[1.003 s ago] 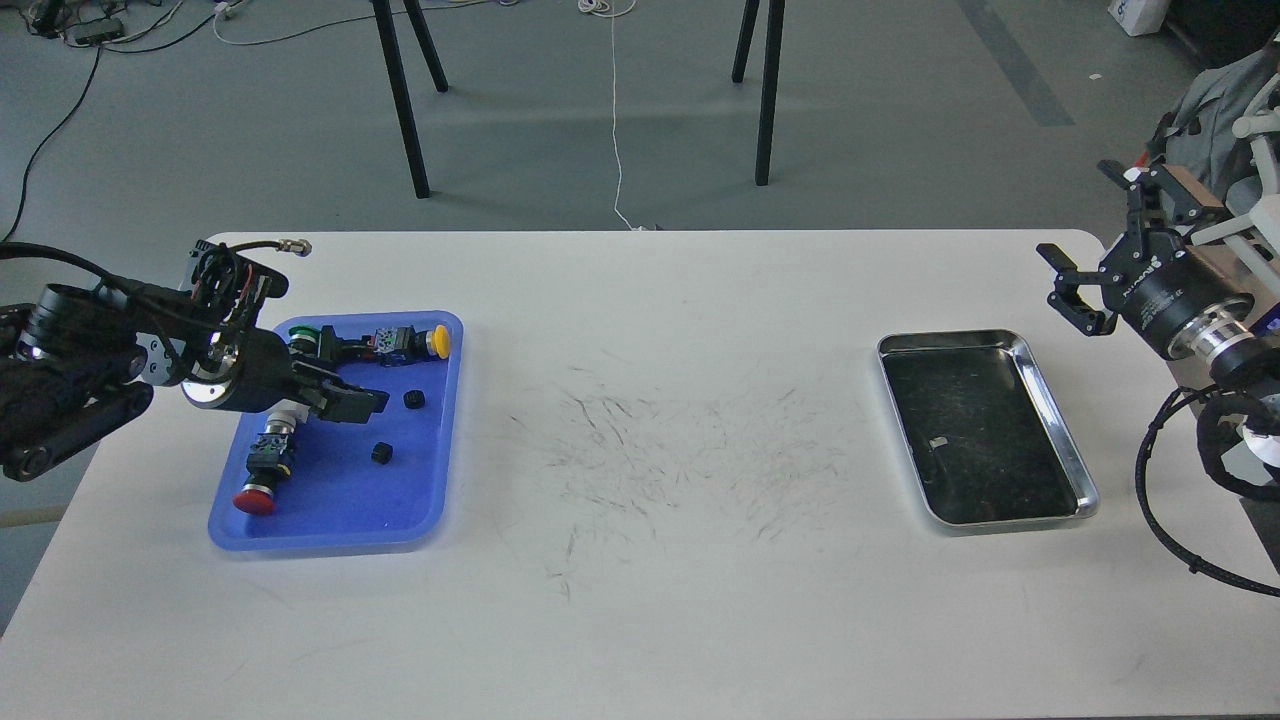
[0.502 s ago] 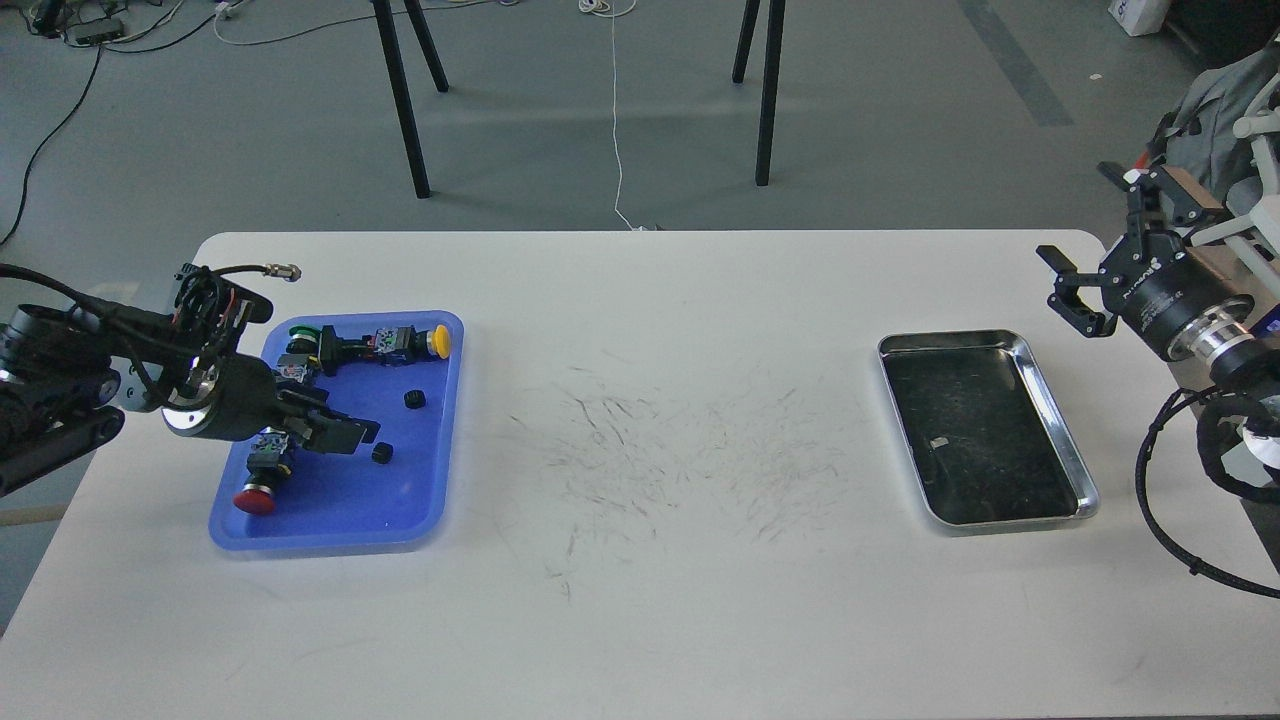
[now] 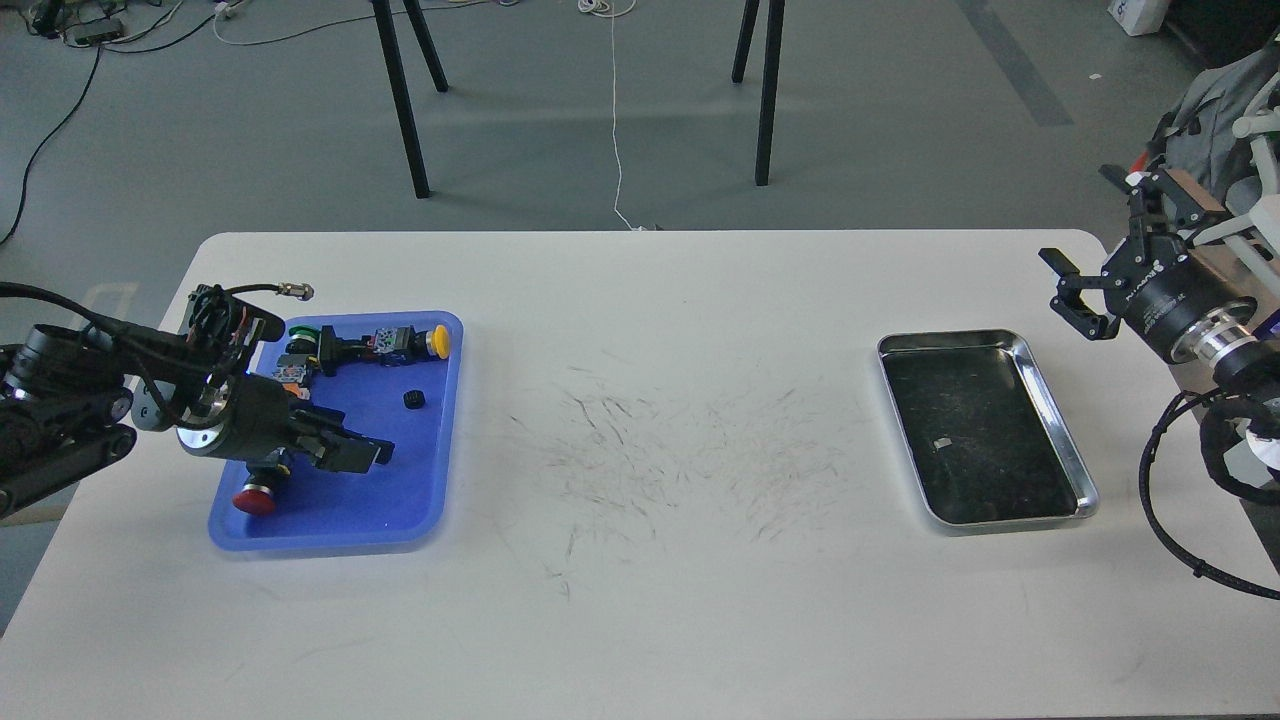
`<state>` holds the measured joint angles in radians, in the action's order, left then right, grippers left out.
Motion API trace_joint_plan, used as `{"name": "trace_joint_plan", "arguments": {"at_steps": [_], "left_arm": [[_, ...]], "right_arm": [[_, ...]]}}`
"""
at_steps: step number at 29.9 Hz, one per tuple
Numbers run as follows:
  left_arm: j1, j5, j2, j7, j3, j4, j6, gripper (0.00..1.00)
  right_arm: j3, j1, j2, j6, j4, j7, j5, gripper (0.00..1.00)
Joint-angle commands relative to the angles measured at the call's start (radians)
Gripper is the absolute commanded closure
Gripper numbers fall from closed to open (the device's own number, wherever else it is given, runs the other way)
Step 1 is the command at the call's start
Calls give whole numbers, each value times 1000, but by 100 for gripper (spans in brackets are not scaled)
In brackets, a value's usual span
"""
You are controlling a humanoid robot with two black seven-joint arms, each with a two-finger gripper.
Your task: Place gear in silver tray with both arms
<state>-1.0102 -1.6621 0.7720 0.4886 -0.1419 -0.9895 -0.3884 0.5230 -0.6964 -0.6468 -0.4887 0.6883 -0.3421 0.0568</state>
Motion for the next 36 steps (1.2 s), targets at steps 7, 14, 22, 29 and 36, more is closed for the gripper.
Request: {"name": "trace_joint_plan", "arguments": {"at_steps": [7, 14, 22, 29, 36], "left_arm": [[22, 15, -17, 0, 4, 3, 0, 19], [28, 21, -33, 0, 5, 11, 13, 30], [32, 19, -53, 0, 7, 12, 36, 34], [35, 15, -56, 0, 4, 22, 49, 38], [36, 12, -62, 0, 1, 26, 54, 40]], "right_arm": [[-1, 0, -1, 0, 2, 0, 0, 2], [-1, 2, -1, 0, 2, 0, 0, 2], [-1, 2, -2, 0, 2, 0, 0, 2], [-1, 2, -7, 0, 2, 0, 0, 2], [-1, 8, -8, 0, 2, 0, 0, 2]]}}
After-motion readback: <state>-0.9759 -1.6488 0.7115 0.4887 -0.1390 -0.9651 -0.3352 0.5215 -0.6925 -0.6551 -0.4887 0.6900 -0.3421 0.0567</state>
